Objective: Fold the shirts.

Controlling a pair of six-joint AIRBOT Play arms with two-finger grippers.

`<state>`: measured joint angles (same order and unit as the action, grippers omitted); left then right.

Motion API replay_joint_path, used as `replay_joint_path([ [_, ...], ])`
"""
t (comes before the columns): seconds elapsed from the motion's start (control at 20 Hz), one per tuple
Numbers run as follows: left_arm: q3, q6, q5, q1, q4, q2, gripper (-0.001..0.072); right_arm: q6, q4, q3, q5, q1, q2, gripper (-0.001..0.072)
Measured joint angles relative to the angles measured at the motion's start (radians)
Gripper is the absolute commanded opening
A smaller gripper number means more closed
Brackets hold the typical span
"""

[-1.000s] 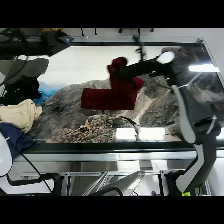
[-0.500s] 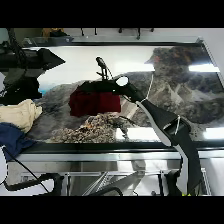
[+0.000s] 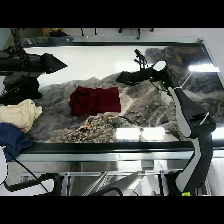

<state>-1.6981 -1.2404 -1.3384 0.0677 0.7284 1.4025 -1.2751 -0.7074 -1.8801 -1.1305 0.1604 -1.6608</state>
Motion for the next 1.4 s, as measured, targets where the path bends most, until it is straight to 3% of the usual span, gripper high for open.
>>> replay_joint_path([
  [0.2, 0.001, 0.0, 0.002, -0.002, 0.0, 0.0, 0.0018, -0.044, -0.076, 0.016, -0.042, -0.006, -0.064, 0.0646],
  [0.45, 0.001, 0.003, 0.0, -0.002, 0.0, 0.0, 0.0018, -0.04, -0.03, 0.019, -0.047, 0.05, -0.135, 0.0635],
  [0.55, 0.001, 0.004, 0.0, -0.002, 0.001, 0.0, 0.0018, -0.026, -0.014, 0.02, -0.038, 0.079, -0.15, 0.0418],
  [0.65, 0.001, 0.008, -0.001, -0.002, 0.001, 0.0, 0.0017, -0.013, -0.014, 0.021, -0.032, 0.103, -0.161, 0.008],
  [0.75, 0.001, 0.011, -0.001, -0.002, 0.001, 0.0, 0.0018, 0.024, 0.032, 0.022, -0.027, 0.113, -0.163, 0.0032],
  [1.1, 0.001, 0.011, -0.008, -0.002, 0.002, 0.0, 0.0018, 0.115, 0.238, -0.063, -0.007, -0.035, 0.02, 0.003],
  [1.4, 0.001, 0.016, 0.0, -0.002, -0.05, 0.0, 0.0018, -0.112, 0.18, -0.133, -0.036, -0.416, 0.163, 0.003],
])
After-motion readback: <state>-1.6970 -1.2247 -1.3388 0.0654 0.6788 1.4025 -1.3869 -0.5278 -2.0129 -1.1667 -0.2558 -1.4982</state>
